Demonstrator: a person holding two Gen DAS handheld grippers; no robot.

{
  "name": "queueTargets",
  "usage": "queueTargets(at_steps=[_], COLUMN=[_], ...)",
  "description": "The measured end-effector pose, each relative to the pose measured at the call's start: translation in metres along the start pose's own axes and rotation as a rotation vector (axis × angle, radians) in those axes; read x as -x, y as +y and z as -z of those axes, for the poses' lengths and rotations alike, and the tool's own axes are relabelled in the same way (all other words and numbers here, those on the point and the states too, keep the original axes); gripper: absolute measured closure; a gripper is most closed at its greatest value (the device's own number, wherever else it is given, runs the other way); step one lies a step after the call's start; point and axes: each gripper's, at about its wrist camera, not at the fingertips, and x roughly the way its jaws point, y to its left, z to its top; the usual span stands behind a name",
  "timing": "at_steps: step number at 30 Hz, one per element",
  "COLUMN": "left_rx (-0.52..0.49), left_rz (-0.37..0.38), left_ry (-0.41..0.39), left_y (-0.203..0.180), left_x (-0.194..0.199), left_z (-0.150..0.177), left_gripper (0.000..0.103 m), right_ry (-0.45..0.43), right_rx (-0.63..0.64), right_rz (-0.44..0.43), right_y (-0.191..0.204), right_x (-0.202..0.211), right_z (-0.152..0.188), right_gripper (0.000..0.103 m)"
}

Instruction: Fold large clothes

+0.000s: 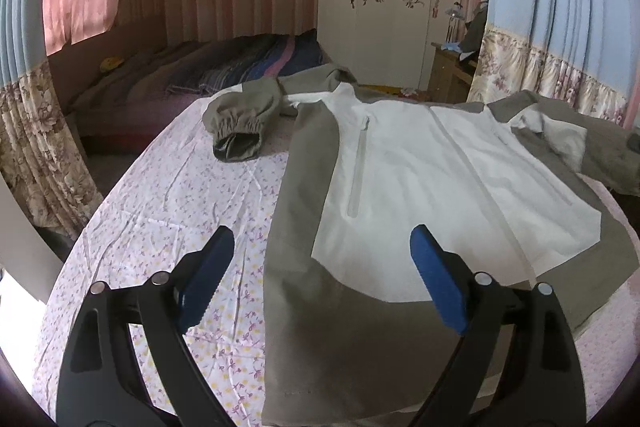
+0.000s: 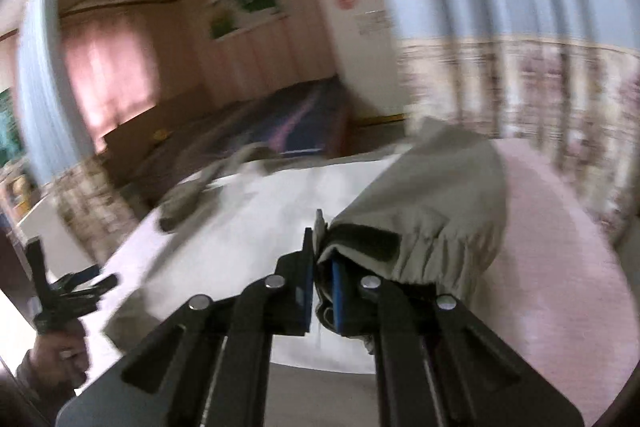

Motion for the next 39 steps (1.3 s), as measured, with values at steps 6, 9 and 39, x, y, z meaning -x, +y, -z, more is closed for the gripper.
queueTargets(at_steps=[6,9,39], left_rx=[0.025,0.045,-0.212], left_rz=[-0.004,-0.006,0.315], left_ry=[-0.021,-0.018,0.047], left_y=[0.011,0.015,-0.289], left_x=[0.011,0.015,0.027], left_z=[-0.002,0.001,0.041], left_gripper=[0.013,0.01,0.004], right_ry=[0.122,0.133,-0.053], right_rx=[0.093,0.102,-0.022], right_rz=[-0.042,-0.026,0.178], right_y=[0.063,0.069,-0.119], right_x=[-0.055,-0.057,0.149], right_z=[0.024,0.035,0.063], right_gripper=[0.067,0.041,0.021])
